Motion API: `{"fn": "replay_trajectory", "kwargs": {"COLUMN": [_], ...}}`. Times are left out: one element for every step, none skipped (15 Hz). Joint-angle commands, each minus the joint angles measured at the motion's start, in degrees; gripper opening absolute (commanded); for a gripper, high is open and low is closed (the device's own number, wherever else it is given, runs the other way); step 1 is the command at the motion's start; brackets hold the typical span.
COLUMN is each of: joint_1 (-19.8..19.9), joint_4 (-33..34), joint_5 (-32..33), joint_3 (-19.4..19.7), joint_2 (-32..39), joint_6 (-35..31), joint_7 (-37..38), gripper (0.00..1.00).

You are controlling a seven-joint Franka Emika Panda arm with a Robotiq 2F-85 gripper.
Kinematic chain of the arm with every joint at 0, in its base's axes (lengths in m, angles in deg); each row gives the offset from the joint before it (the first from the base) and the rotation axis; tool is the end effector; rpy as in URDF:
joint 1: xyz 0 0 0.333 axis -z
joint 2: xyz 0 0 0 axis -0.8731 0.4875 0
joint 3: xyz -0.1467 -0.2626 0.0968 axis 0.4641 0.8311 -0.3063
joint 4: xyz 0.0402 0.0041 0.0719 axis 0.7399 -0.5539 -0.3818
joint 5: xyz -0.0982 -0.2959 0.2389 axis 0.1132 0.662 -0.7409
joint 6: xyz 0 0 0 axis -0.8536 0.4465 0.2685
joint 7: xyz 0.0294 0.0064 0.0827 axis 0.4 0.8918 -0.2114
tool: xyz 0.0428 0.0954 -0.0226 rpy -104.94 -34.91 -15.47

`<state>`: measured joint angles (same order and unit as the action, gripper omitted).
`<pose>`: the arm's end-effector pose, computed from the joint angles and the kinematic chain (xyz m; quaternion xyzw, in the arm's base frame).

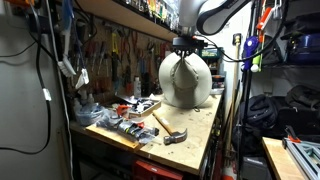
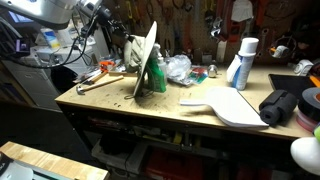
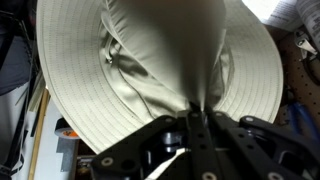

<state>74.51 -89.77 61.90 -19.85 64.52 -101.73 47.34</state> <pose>0.5184 -0.1669 0.4999 0.7564 -0.5307 0.3397 0.1755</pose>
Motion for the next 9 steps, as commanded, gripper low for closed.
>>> {"fn": "replay_trajectory", "kwargs": {"joint_1": [-1.5, -1.7, -2.0, -2.5, -3.0, -3.6, -3.9, -4.7, -5.5], "joint_4": [-1.5, -1.7, -2.3, -2.9, -3.8, -4.5, -5.1, -5.6, -6.1], "joint_5": [3.8, 4.3, 4.6, 4.1, 4.1, 2.5, 2.1, -0.2, -3.3], "joint_3": [-0.1, -0.3, -0.2, 0.0, 0.3, 0.5, 0.4, 0.4, 0.6], "joint_2": [-4.3, -5.1, -5.9, -6.7, -7.4, -7.9, -8.3, -8.4, -8.7], "joint_6": [1.7, 1.6, -0.6, -3.0, -6.7, -9.3, -11.6, -12.6, -13.4], "joint_7": [2.7, 2.7, 2.0, 0.8, -0.8, -3.1, -4.6, -7.6, -11.1], "gripper": [0.01, 0.01, 0.01, 0.01, 0.01, 0.01, 0.01, 0.01, 0.01]}}
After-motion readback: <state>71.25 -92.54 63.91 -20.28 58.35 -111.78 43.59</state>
